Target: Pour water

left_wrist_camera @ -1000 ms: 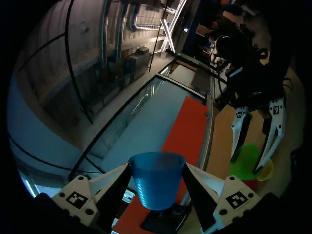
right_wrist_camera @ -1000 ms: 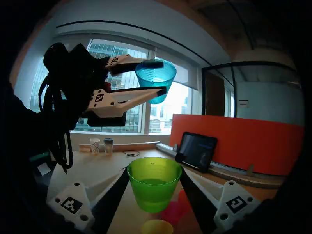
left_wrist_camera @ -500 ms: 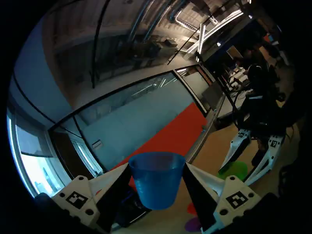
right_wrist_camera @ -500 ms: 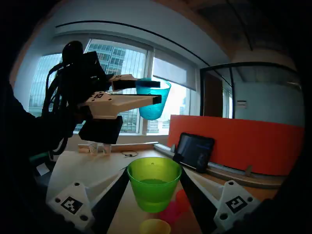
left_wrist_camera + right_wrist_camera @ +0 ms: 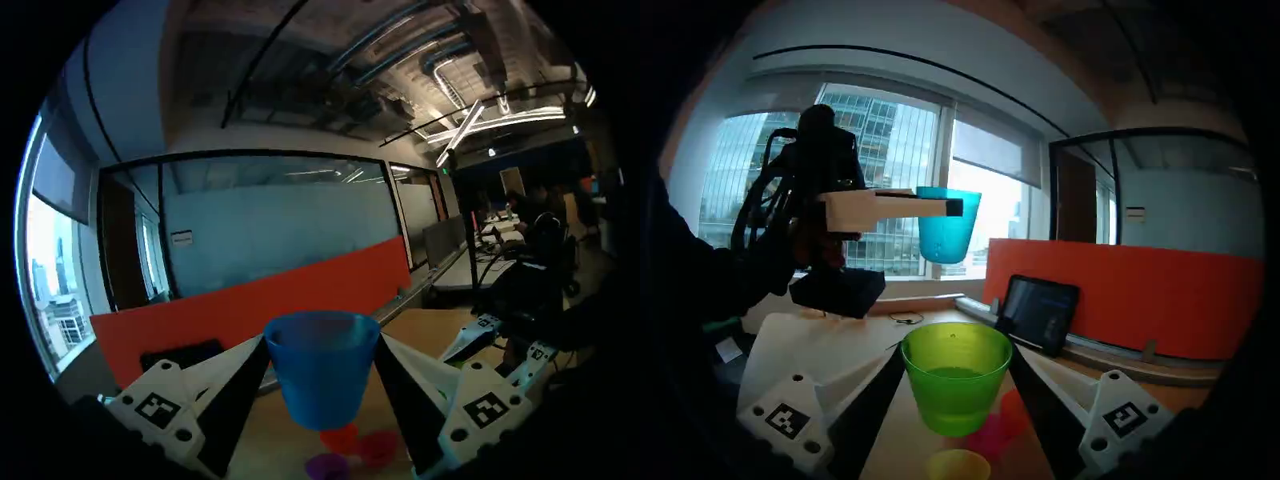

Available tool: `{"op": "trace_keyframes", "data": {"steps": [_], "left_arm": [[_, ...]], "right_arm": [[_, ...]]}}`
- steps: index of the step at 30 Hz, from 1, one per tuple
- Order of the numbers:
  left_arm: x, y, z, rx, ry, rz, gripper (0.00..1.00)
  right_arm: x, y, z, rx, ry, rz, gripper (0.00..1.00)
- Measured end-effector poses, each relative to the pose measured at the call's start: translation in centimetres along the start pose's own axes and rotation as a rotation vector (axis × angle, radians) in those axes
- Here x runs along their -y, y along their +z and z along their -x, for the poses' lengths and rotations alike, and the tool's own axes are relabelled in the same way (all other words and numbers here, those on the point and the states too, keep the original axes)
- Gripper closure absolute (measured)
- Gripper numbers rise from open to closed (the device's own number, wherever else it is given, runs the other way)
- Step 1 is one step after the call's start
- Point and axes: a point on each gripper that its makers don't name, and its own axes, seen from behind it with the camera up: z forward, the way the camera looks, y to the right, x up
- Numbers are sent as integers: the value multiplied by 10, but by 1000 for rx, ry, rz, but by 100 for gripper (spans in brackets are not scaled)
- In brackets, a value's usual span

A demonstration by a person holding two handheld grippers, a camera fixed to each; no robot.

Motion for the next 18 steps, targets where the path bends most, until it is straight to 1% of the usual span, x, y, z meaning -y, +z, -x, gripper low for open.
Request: {"op": "trace_keyframes", "data": {"steps": [4,8,12,18], "left_arm": [[-1,-1,11,27,-58,17,13],[-3,-3,20,48,-89,31,13],[-3,-7,31,68,-94,33,13],[-2,-14,57,113,-90,29,13]], "right_arm": [[-1,-1,-1,-1,0,3,8],[-1,-1,-1,2,3,6,8],[-3,-1,0,10,5,10,8],[-8,-6,4,30,1,25,8]]}}
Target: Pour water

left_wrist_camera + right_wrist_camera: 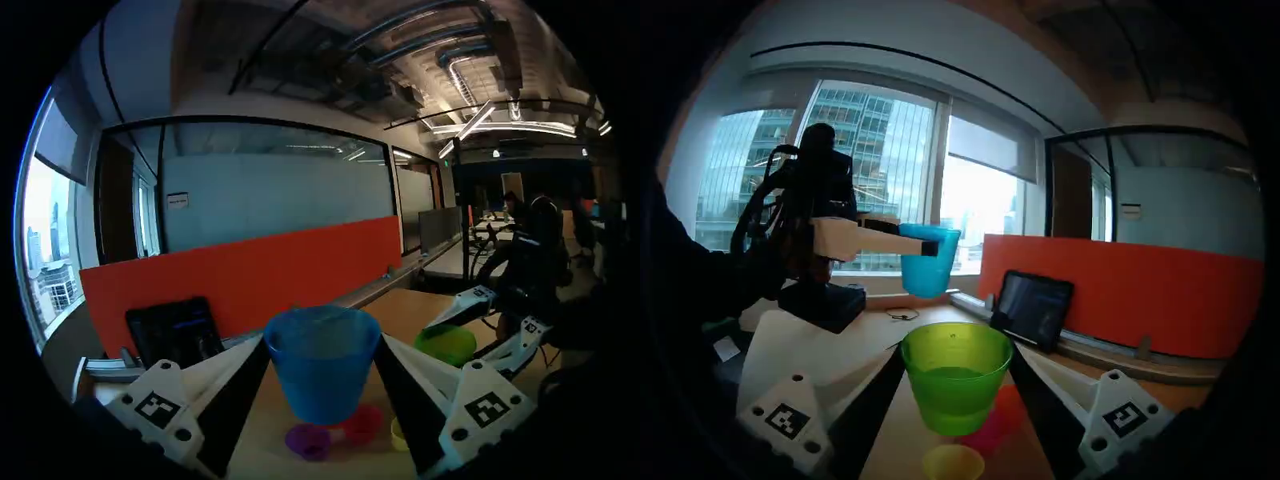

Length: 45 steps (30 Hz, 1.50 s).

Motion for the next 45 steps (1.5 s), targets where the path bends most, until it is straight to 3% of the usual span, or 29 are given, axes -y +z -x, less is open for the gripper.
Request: {"op": "trace_keyframes", "data": {"steps": [21,27,45], "left_arm": [[2,-20,105,161,-7,-13,12],[-3,-23,135,213,-2,-5,12],[-14,-24,210,377,24,25,12]], "right_arm": [[-45,-37,31,107,-5,98,8],[-54,-48,45,137,9,119,8],[-52,-58,107,302,34,103,7]]}}
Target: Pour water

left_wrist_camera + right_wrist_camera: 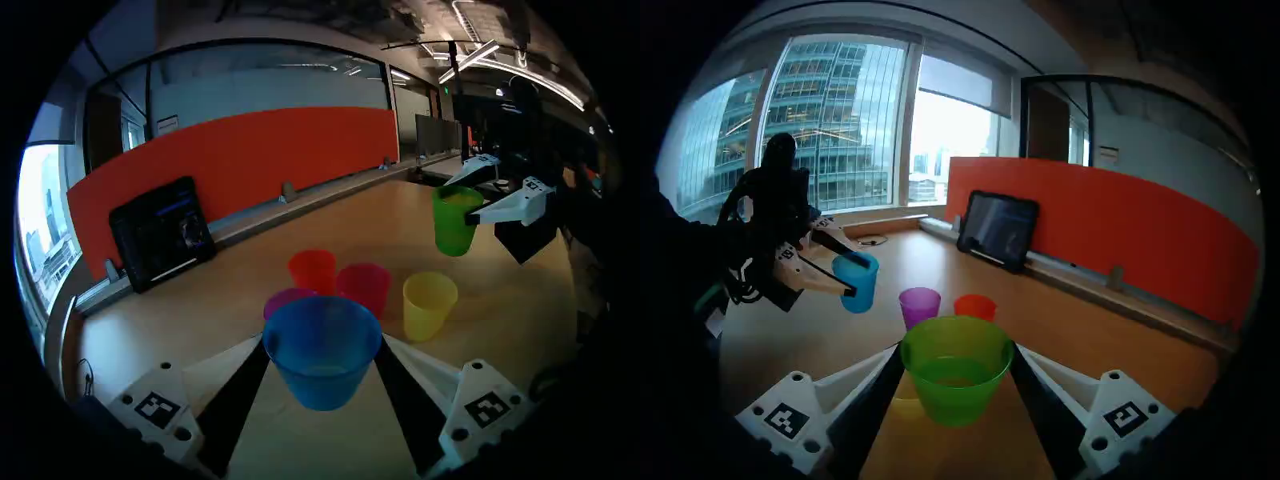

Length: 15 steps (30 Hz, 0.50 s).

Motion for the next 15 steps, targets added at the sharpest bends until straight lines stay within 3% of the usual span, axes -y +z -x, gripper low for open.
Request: {"op": "trace_keyframes", "data": {"steps": [15], "left_arm": [[-7,17,41,118,1,40,12]], "right_arm": [[-3,4,45,112,35,-18,7]]}}
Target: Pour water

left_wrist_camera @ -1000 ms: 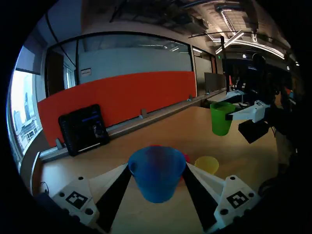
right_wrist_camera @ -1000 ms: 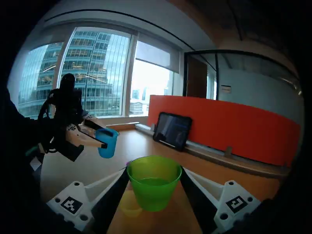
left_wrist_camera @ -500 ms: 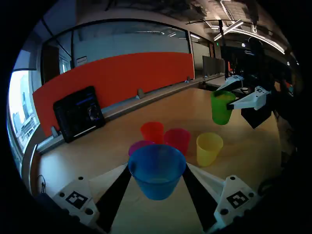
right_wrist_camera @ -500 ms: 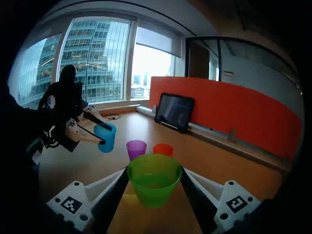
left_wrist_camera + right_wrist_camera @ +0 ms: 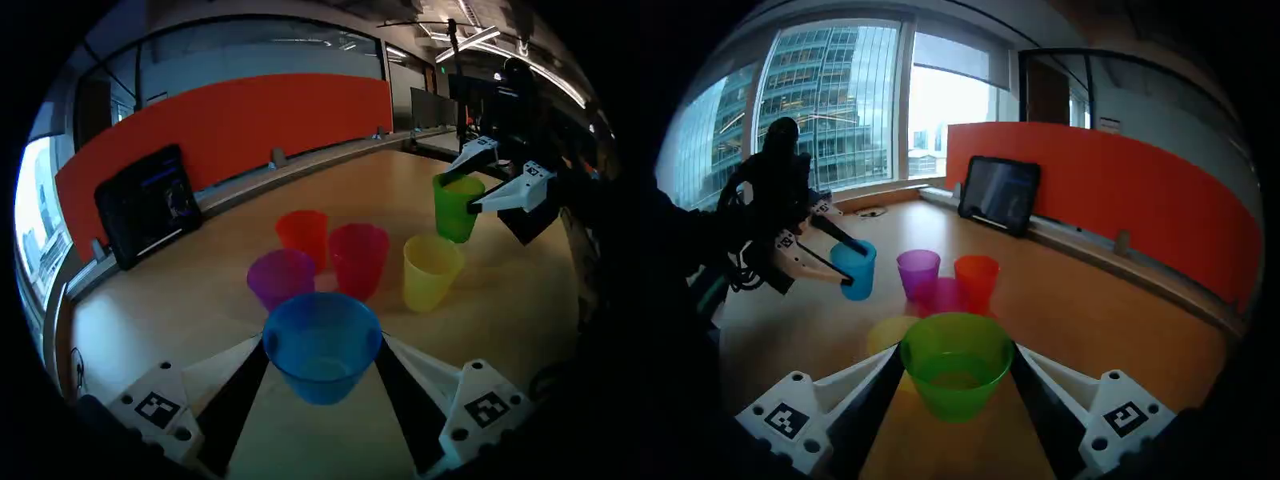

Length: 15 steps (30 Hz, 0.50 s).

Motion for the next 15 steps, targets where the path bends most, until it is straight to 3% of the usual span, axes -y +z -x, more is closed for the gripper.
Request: {"op": "trace_keyframes", "data": {"steps": [15], "left_arm": [[-4,18,21,45,-18,27,12]], "right_arm": [[1,5,23,48,11,-7,7]]}}
